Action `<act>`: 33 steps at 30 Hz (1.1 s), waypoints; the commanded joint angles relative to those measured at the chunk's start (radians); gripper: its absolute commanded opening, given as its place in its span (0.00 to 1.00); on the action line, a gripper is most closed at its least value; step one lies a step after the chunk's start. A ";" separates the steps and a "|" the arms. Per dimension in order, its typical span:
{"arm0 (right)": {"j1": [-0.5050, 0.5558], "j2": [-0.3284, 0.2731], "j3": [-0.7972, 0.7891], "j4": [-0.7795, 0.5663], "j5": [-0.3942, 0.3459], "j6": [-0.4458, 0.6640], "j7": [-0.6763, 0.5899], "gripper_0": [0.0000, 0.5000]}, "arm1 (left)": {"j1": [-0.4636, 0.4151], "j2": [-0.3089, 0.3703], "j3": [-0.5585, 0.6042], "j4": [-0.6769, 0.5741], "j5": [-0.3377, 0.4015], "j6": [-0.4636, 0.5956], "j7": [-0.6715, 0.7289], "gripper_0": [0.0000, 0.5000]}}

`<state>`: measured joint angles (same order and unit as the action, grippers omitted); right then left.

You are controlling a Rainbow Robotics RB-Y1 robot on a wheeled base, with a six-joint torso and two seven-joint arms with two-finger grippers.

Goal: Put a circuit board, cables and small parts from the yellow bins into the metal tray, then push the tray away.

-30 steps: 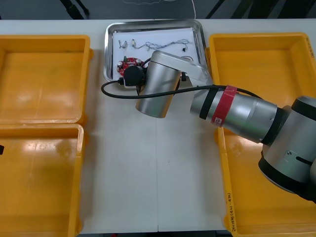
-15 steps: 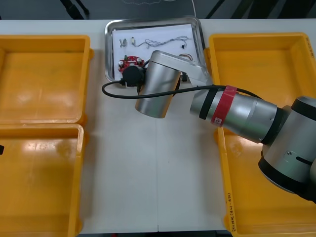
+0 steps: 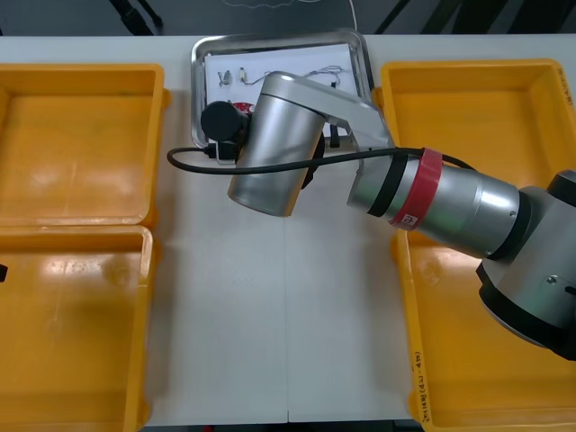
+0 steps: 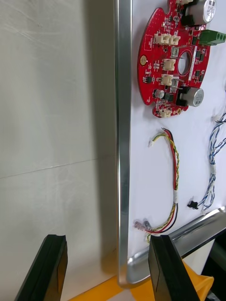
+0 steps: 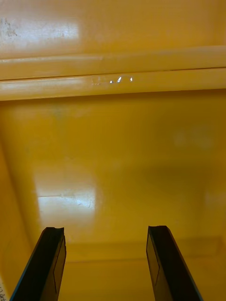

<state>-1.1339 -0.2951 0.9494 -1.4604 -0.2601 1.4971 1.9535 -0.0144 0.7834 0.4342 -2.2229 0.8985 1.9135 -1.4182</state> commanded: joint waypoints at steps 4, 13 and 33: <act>0.026 -0.072 -0.135 -0.212 -0.044 0.117 0.021 1.00 | 0.025 0.042 0.003 -0.029 0.008 0.006 -0.065 1.00; 0.154 -0.174 -0.281 -0.423 -0.142 0.192 -0.008 1.00 | 0.025 0.042 0.003 -0.029 0.008 0.006 -0.065 1.00; 0.502 -0.394 -0.544 -0.819 -0.257 0.322 -0.248 1.00 | 0.025 0.042 0.003 -0.029 0.008 0.006 -0.065 1.00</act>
<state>-0.7014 -0.6407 0.5097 -2.2209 -0.4764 1.8123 1.7431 -0.0128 0.7834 0.4340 -2.2239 0.8991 1.9137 -1.4182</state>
